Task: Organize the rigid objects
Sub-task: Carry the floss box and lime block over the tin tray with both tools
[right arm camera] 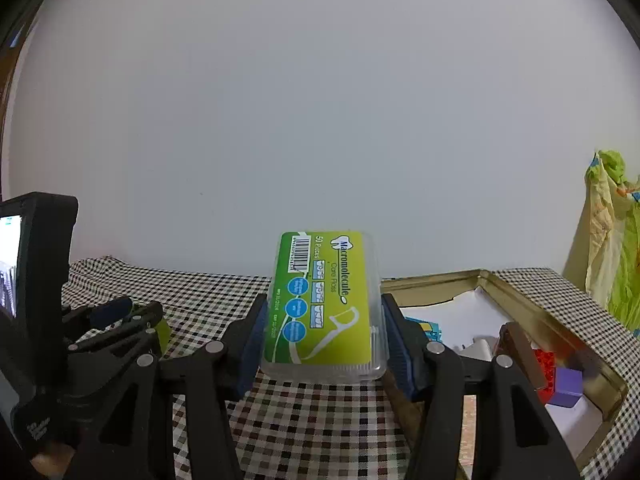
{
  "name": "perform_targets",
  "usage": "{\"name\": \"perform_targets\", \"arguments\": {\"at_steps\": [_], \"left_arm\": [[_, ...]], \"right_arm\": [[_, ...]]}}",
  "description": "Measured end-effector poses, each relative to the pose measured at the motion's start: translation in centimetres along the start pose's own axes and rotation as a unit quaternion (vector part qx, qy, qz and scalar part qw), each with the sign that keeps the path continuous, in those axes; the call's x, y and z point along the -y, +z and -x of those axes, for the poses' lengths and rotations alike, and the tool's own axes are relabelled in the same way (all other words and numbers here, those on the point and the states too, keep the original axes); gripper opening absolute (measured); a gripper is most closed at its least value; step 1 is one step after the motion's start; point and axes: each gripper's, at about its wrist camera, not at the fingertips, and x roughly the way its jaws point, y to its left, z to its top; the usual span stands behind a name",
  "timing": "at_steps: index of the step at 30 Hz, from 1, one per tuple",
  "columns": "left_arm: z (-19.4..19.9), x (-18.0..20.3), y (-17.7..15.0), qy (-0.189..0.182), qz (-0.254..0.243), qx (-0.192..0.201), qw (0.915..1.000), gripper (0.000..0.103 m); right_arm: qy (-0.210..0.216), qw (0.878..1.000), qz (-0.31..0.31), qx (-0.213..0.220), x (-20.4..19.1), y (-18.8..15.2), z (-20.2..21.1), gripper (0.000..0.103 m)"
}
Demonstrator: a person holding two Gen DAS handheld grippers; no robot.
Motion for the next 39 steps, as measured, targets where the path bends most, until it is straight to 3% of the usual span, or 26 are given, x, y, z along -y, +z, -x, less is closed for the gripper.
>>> {"name": "perform_targets", "arguments": {"at_steps": [10, 24, 39], "left_arm": [[1.9, 1.3, -0.5, -0.010, 0.001, 0.011, 0.9999, 0.030], [3.4, 5.8, -0.9, -0.041, -0.008, 0.015, 0.9990, 0.030], [5.4, 10.2, -0.2, -0.071, -0.019, 0.040, 0.9965, 0.030]], "right_arm": [[-0.009, 1.000, -0.001, 0.018, 2.4, 0.2, 1.2, 0.057], [-0.030, 0.998, 0.006, 0.050, 6.1, 0.4, 3.1, 0.057], [-0.068, 0.996, 0.000, 0.066, 12.8, 0.9, 3.5, 0.057]]}}
